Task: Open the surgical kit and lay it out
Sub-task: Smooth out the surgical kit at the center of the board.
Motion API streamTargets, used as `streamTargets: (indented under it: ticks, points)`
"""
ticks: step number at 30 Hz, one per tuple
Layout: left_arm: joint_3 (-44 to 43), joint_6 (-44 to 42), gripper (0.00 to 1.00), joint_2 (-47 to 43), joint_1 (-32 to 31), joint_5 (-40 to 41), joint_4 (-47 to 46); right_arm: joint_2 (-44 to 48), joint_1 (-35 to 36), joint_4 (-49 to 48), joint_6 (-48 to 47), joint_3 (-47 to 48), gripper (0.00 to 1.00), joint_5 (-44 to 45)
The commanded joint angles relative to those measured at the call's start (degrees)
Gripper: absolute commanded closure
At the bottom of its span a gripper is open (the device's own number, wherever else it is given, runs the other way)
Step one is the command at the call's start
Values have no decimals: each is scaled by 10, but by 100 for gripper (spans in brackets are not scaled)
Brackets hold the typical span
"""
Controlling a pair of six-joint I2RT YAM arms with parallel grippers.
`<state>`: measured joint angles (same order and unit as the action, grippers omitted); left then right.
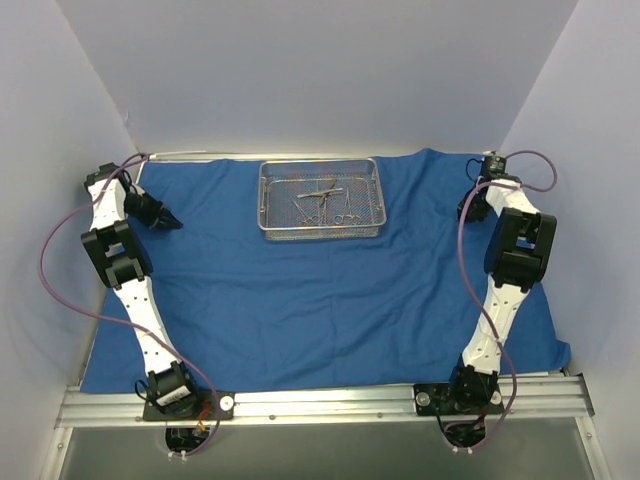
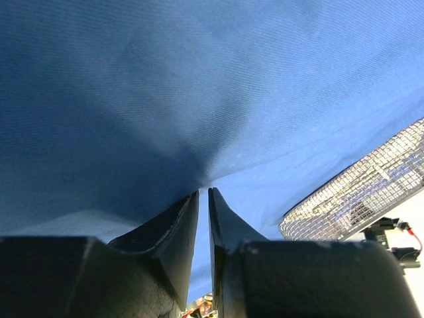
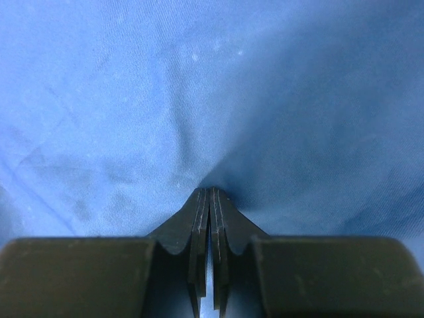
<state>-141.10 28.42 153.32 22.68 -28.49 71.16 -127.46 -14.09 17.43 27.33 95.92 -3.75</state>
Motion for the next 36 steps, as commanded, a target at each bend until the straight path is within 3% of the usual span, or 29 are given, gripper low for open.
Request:
streamTargets:
  ticks: [1, 5, 9, 10, 11, 14, 18, 20, 21, 22, 23, 29, 36]
  points:
    - [17, -30, 75, -10, 4, 70, -23, -97, -4, 207, -50, 10, 97, 52]
    - [56, -26, 73, -90, -21, 75, -58, -61, -3, 203, -59, 34, 91, 71]
    - [116, -31, 70, -163, -65, 87, -88, -5, 12, 211, -70, 73, 76, 77]
    - [136, -35, 69, -174, -75, 94, -92, 9, 18, 218, -74, 87, 67, 77]
    - [150, -39, 69, -198, -85, 98, -97, 14, 25, 233, -78, 101, 63, 74]
    - [224, -30, 68, -231, -112, 88, -135, 24, 68, 255, -85, 146, 58, 44]
    - [260, -25, 69, -238, -137, 77, -138, 43, 137, 233, -77, 151, 55, 13]
    - [272, -21, 71, -245, -149, 81, -139, 40, 151, 225, -68, 147, 61, 2]
    - [277, -20, 73, -246, -153, 82, -139, 31, 153, 226, -62, 146, 69, -4]
    - [282, -16, 74, -247, -156, 83, -139, 27, 155, 226, -54, 147, 94, -13]
    - [289, -9, 76, -249, -163, 84, -142, 24, 157, 224, -49, 140, 100, -14]
    - [322, 28, 95, -206, -172, 69, -139, 12, 169, 197, -40, 86, 100, -40]
    - [267, 19, 98, -126, -158, 76, -86, -43, 194, 188, -41, 78, 100, -46]
